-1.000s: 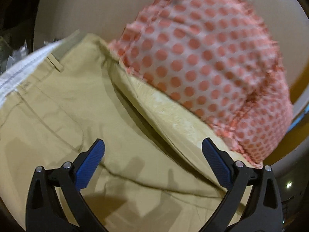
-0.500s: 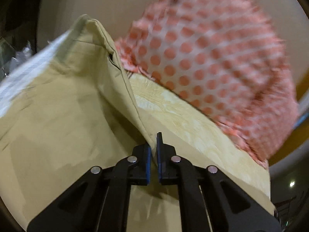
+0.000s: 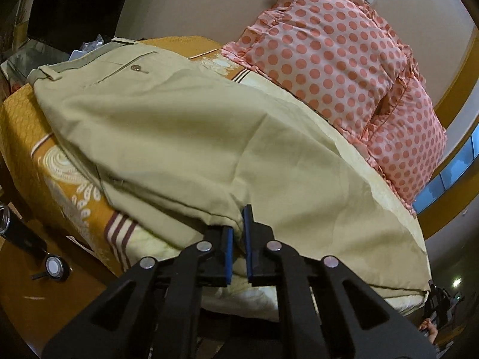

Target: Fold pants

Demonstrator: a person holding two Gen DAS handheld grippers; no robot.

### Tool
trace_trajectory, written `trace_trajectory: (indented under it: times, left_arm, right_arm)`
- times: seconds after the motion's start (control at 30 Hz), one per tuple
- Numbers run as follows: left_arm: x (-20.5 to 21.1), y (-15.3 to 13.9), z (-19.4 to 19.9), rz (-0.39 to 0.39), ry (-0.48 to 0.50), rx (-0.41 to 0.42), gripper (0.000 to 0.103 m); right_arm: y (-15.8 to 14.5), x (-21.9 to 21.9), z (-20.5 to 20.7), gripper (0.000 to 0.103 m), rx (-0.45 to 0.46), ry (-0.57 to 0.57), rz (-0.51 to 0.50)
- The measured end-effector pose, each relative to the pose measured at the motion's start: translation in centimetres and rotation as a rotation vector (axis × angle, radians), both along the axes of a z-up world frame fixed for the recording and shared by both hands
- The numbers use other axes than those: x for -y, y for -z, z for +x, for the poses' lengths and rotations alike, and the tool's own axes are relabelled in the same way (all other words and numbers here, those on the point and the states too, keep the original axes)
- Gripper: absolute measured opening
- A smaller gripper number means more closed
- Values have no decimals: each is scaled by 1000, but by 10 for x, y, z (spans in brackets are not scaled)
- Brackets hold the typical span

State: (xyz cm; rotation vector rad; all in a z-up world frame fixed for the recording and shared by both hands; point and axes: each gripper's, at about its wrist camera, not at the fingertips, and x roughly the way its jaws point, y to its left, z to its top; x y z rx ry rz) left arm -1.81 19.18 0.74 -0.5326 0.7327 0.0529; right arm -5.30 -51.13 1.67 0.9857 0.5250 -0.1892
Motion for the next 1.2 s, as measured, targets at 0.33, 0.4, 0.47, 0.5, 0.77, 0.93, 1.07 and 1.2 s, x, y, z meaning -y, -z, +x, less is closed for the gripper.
trace_trajectory:
  times: [0.33, 0.4, 0.47, 0.5, 0.77, 0.93, 1.07, 1.2]
  left_arm:
    - [4, -15, -34, 63, -35, 96, 67]
    - [2, -16, -38, 65, -39, 103, 68]
    - [-3, -13, -41, 37, -49, 100, 69]
    - [-6, -12, -42, 27, -52, 99, 69]
    - [-26, -10, -52, -17, -120, 129, 73]
    - [-49, -10, -58, -28, -197, 143, 76]
    - [-64, -9, -58, -31, -241, 141, 77]
    - [-73, -5, -56, -37, -264, 132, 78]
  right_arm:
    - [-12, -8, -25, 66, -64, 122, -176]
    - [-11, -14, -21, 65, -63, 118, -211]
    - [-11, -28, -13, 64, -65, 90, -248]
    - [-11, -36, -10, 63, -64, 66, -269]
    - [-5, -56, 15, 5, -30, -19, -350]
    - [-68, -108, 53, 4, 102, -172, -493]
    - [-119, -209, 87, 4, 274, -463, -544]
    - [-133, -335, 102, 4, 367, -800, -542]
